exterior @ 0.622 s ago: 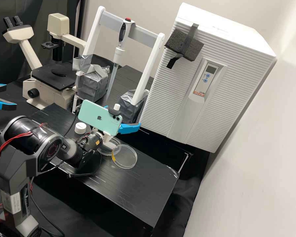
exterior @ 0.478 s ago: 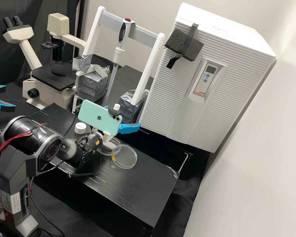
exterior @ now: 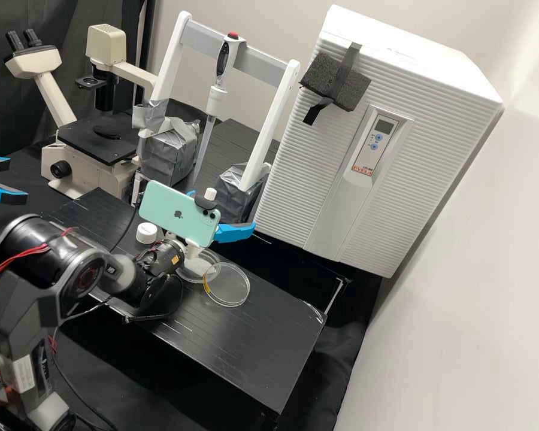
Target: Close the bottle
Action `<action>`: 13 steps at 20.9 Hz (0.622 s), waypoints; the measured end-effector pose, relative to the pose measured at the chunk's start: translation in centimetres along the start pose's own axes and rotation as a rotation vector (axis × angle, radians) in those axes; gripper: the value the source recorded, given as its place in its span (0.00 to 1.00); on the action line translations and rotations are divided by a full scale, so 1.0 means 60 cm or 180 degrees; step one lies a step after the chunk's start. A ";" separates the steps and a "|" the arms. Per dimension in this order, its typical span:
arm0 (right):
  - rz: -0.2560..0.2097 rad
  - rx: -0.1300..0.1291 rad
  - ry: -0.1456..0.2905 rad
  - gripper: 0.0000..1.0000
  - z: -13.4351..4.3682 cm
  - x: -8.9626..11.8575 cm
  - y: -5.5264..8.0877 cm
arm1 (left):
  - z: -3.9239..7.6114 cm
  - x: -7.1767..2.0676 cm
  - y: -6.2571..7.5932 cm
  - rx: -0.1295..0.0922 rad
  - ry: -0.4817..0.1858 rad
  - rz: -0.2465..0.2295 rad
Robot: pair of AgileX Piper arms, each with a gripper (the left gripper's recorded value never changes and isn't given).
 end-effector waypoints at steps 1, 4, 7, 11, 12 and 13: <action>0.0026 0.0028 0.0036 1.00 -0.006 -0.010 0.005 | 0.001 0.001 0.000 0.0001 -0.0012 -0.0005; 0.0003 0.0059 0.0183 1.00 -0.027 -0.039 0.004 | 0.006 0.004 -0.002 0.0013 -0.0073 -0.0026; -0.0160 0.0083 0.0304 1.00 -0.041 -0.058 -0.015 | 0.006 0.007 0.003 0.0039 -0.0088 -0.0009; -0.0452 0.0074 0.0403 1.00 -0.051 -0.080 -0.046 | 0.006 0.007 0.003 0.0039 -0.0088 -0.0009; -0.0507 0.0073 0.0409 1.00 -0.051 -0.085 -0.052 | 0.006 0.007 0.003 0.0039 -0.0088 -0.0009; -0.0557 0.0072 0.0411 1.00 -0.051 -0.089 -0.058 | 0.006 0.007 0.003 0.0039 -0.0088 -0.0009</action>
